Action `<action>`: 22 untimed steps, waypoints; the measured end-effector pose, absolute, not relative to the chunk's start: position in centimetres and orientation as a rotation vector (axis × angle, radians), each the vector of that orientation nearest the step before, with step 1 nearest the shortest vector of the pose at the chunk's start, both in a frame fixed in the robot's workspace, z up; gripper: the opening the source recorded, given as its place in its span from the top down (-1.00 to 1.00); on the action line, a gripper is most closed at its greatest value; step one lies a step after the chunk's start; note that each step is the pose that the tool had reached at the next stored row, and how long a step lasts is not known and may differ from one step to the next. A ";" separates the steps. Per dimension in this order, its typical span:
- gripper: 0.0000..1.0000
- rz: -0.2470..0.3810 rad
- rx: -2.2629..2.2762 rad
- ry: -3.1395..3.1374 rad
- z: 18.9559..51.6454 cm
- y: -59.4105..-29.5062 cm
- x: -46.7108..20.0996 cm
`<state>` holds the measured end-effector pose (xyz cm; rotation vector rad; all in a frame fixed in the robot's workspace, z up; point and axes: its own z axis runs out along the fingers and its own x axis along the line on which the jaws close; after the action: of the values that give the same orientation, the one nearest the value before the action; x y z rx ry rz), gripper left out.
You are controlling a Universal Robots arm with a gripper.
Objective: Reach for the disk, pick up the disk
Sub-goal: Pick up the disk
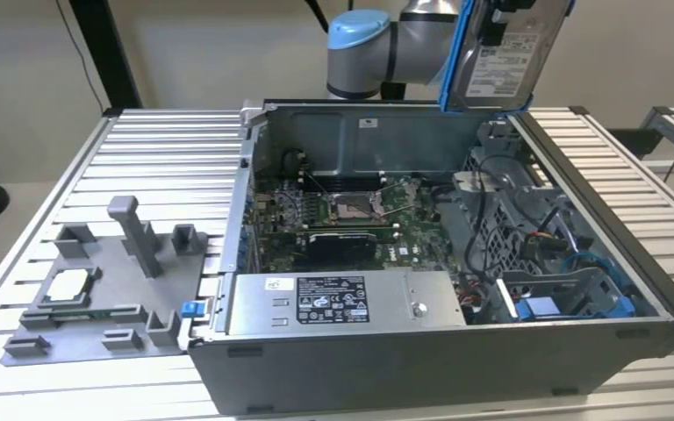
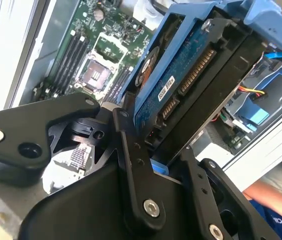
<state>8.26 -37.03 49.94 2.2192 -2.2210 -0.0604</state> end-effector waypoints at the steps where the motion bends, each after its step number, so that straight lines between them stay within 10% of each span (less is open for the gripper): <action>1: 1.00 -0.060 2.219 -2.221 49.9 -37.0 8.5; 22: 1.00 -0.061 2.180 -2.260 49.8 -39.2 9.7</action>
<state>9.67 -39.20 49.82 2.1799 -2.2597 -0.0612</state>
